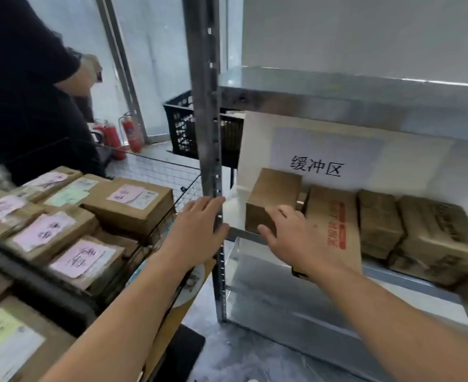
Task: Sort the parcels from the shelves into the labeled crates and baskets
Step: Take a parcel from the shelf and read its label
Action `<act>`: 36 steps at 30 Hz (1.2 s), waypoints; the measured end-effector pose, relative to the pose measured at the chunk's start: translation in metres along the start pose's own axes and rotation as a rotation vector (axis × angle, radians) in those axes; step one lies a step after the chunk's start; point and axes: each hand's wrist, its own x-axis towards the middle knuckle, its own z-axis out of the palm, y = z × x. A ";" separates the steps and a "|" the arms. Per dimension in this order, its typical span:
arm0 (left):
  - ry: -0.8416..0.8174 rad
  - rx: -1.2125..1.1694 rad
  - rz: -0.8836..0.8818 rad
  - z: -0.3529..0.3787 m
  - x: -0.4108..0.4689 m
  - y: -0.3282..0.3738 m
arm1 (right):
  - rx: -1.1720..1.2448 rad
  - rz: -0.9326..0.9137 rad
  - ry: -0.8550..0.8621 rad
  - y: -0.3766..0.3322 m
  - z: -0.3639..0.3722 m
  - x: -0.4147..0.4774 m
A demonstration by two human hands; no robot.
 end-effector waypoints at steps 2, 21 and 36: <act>-0.075 -0.016 0.012 0.021 0.020 0.010 | 0.033 0.055 -0.002 0.017 -0.002 0.003; -0.174 -0.406 -0.330 0.134 0.131 0.022 | 0.168 0.175 -0.223 0.088 0.017 0.094; 0.153 -0.564 -0.176 0.080 0.072 0.032 | 0.640 0.252 0.134 0.036 -0.011 0.035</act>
